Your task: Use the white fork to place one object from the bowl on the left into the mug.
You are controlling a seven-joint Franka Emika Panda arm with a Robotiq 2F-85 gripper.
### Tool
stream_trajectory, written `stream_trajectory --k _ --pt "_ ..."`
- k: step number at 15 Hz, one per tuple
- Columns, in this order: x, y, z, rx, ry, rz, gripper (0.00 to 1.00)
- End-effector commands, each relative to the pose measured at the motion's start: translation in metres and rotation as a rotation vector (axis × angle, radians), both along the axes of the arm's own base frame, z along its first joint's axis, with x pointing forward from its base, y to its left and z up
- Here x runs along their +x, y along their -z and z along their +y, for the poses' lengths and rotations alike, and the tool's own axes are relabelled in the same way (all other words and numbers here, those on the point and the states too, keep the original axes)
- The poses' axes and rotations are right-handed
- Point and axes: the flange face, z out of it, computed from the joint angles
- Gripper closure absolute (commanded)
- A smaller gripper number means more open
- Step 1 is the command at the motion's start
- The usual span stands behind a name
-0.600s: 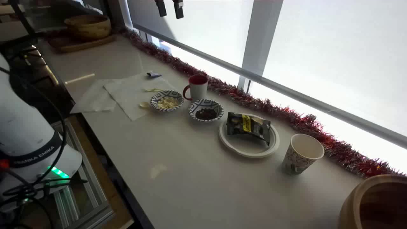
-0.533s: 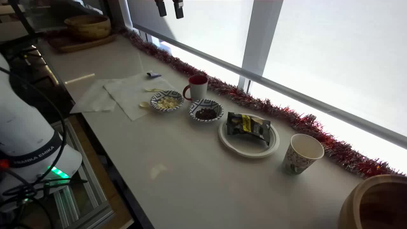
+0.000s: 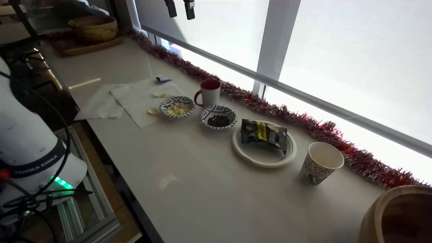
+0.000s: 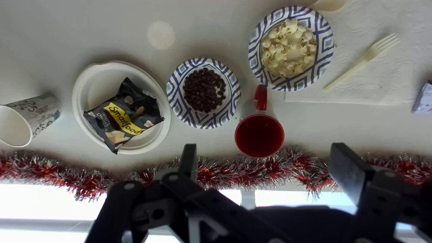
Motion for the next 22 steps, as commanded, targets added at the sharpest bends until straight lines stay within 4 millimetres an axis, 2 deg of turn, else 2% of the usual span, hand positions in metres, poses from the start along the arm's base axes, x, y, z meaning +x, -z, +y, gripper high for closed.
stream_trajectory --k 1,4,6,9,14,18,19,20,22 --pt "0.0 -0.001 0.0 0.0 0.0 0.001 0.0" --pt "0.004 0.004 0.005 -0.01 0.036 -0.005 0.0" --pt "0.013 0.023 0.027 -0.032 0.109 -0.011 0.0" --pt "0.025 0.065 0.064 -0.042 0.273 -0.034 0.0" --pt "0.038 0.144 0.134 -0.047 0.541 0.048 0.0" --pt "0.051 0.201 0.146 0.046 0.588 0.244 0.0" --pt "0.054 0.216 0.142 0.065 0.567 0.299 0.0" --pt "0.041 0.199 0.145 0.023 0.566 0.213 0.0" --pt "0.047 0.22 0.14 0.041 0.57 0.268 0.0"
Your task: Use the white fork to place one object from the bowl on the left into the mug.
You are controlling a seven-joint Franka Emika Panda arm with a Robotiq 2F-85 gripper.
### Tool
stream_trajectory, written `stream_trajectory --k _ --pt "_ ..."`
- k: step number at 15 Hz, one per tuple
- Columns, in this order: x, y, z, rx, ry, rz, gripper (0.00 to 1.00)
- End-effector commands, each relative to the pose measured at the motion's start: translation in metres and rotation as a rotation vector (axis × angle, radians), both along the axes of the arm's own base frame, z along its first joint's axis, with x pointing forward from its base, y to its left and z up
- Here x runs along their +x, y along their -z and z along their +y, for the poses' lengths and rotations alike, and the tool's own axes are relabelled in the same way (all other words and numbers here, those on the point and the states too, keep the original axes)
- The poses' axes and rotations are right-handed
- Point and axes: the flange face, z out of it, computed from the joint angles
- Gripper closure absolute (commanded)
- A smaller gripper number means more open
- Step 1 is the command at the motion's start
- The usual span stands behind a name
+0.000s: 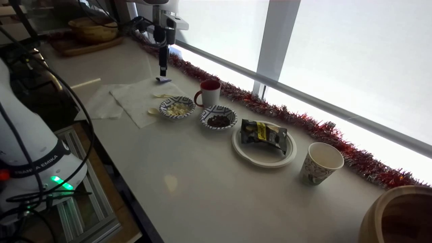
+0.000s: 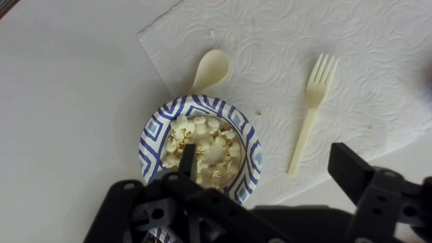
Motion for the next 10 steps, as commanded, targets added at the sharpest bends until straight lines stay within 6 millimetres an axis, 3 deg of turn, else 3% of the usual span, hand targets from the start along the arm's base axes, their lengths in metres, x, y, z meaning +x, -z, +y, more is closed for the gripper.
stream_trajectory --k 1,4,10 --pt "0.003 0.003 -0.002 0.005 0.002 0.008 0.0" --pt "0.006 0.003 -0.001 0.009 0.001 0.01 0.0" --pt "0.018 0.03 -0.017 0.212 0.013 0.028 0.0"
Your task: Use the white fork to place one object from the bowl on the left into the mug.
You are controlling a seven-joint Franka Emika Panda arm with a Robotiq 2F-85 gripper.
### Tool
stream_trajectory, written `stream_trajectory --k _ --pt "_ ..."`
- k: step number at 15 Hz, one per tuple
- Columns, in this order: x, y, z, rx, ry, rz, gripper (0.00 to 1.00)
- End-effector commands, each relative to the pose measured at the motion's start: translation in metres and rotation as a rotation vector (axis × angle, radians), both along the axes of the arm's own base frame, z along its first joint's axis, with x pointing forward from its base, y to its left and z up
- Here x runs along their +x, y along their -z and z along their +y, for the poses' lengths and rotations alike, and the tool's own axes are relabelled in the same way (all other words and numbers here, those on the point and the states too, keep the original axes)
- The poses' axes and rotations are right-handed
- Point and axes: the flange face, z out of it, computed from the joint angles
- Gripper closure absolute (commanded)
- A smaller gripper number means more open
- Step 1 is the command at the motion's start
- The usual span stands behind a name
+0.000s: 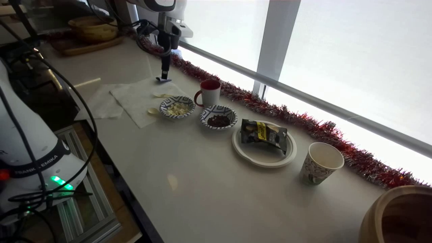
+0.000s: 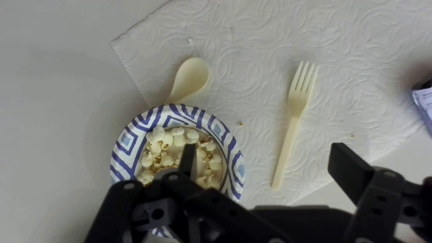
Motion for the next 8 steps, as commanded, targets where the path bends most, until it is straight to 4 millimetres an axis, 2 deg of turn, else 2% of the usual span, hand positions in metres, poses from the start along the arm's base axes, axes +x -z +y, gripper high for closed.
stream_trajectory --k 1,5,8 --pt "0.01 0.016 -0.014 0.145 0.0 0.007 0.0" --pt "0.021 0.038 -0.021 0.266 0.024 0.042 0.0" --pt "0.03 0.055 -0.012 0.297 0.071 0.086 0.0"
